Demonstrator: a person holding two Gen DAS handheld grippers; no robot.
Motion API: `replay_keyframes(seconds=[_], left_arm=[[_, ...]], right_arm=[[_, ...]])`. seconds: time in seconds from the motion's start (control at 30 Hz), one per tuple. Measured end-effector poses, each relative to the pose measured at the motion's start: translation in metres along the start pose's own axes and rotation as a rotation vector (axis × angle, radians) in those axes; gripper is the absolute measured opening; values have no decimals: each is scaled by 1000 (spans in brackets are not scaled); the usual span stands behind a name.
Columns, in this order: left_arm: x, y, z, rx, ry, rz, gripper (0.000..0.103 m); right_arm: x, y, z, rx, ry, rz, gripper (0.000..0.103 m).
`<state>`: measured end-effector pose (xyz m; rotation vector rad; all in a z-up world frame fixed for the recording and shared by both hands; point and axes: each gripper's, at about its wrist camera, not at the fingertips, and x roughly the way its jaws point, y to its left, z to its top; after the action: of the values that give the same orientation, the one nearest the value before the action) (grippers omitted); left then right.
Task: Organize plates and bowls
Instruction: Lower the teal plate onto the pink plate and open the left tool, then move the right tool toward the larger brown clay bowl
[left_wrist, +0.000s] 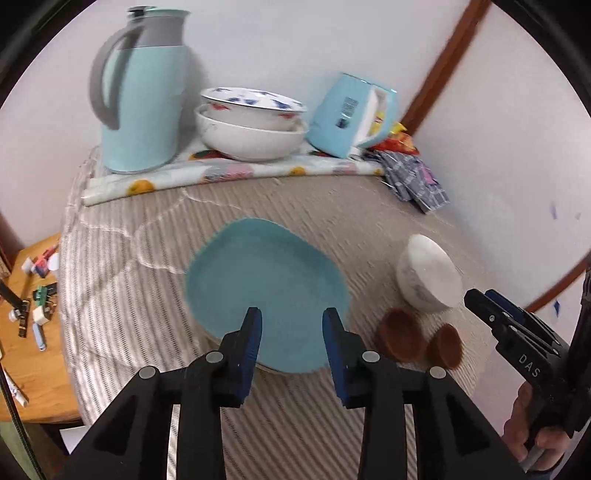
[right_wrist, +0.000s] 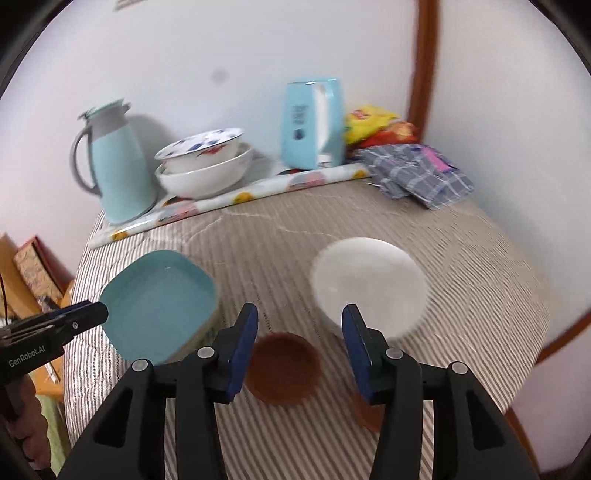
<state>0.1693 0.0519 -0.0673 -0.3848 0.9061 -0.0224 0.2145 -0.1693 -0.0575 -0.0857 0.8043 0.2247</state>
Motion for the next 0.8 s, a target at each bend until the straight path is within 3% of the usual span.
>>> replay_keyframes(seconds=[0.17,0.43,0.6,0.8], left_arm=[[-1,-25,-17,67,-1,-11,32],[6,-40,-38,87,33,-26,32],[11,-46,-43,82,47,-17,32],[14,-52,-46,84,58,-4,32]], right_arm=[[-15,-31,-17,36,-3,-64,48],[-14,-70,-54,130,31,-125,47],[-13,-88,-67,149,45,-146,47],[-1,-103,-79,193,75,-113,47]])
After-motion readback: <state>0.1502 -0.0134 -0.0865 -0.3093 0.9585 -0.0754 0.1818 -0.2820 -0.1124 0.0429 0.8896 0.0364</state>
